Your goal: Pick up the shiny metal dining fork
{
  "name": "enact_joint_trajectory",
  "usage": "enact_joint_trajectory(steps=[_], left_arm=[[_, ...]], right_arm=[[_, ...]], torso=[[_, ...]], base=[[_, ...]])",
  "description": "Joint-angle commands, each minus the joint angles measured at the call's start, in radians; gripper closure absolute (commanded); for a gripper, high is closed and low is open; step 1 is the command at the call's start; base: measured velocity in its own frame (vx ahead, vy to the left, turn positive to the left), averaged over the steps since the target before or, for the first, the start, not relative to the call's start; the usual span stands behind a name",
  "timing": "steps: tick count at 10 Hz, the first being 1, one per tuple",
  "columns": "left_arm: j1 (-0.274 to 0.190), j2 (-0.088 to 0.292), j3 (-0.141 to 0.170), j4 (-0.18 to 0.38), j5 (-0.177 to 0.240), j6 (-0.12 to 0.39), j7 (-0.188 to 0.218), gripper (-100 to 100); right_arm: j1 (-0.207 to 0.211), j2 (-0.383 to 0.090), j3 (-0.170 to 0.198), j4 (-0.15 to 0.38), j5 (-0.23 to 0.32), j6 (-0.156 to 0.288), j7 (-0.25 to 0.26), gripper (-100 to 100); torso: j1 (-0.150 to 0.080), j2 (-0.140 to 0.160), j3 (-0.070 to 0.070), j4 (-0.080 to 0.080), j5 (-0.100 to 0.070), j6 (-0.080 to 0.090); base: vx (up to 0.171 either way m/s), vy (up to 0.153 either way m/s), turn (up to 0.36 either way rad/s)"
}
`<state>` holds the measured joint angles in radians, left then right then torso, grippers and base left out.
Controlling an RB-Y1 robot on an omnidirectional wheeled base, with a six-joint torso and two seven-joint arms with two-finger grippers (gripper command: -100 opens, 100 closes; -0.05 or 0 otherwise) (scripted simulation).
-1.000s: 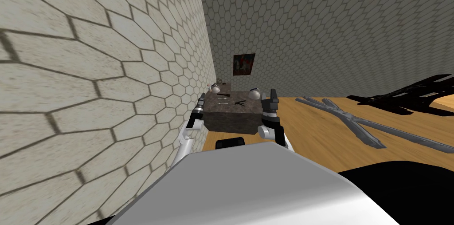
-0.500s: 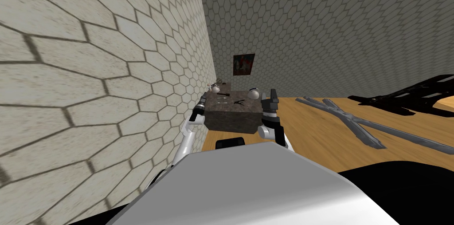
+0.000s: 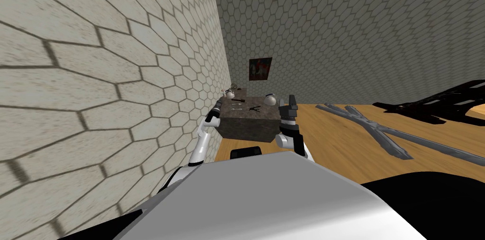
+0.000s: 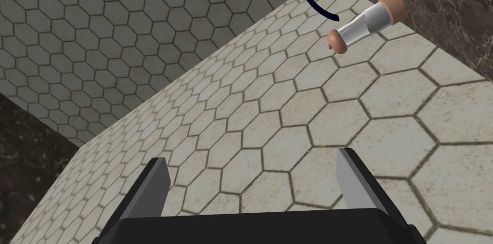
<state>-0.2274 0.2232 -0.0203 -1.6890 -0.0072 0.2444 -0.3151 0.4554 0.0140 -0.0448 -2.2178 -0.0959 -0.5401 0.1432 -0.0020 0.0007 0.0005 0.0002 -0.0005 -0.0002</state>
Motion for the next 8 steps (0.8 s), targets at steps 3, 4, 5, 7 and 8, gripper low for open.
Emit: enact_joint_trajectory(steps=[3,4,5,7,8], left_arm=[[-0.095,-0.003,0.009,0.085,0.003,0.111,-0.016,-100],[-0.096,-0.003,0.009,0.091,0.003,0.111,-0.016,-100],[-0.14,-0.005,0.017,0.134,0.006,0.155,-0.025,-100],[-0.187,-0.008,0.026,0.18,0.009,0.206,-0.034,-100],[-0.205,-0.008,0.026,0.207,0.009,0.23,-0.034,-100]], right_arm=[[0.0,0.0,0.0,0.0,0.0,0.0,0.0,0],[0.0,0.0,0.0,0.0,0.0,0.0,0.0,0],[0.0,0.0,0.0,0.0,0.0,0.0,0.0,0],[0.0,0.0,0.0,0.0,0.0,0.0,0.0,0],[0.0,0.0,0.0,0.0,0.0,0.0,0.0,0]], torso=[[0.0,0.0,0.0,0.0,0.0,0.0],[0.0,-0.001,0.0,0.0,0.0,0.0],[0.001,-0.001,0.0,0.0,0.0,0.0],[0.001,-0.001,-0.001,0.0,0.0,0.0],[0.001,-0.001,-0.001,0.0,0.0,0.0]], base=[[-0.013,-0.02,0.011],[-0.006,-0.009,-0.004],[-0.004,-0.015,0.012],[-0.003,-0.017,0.009],[0.001,-0.017,0.004]])
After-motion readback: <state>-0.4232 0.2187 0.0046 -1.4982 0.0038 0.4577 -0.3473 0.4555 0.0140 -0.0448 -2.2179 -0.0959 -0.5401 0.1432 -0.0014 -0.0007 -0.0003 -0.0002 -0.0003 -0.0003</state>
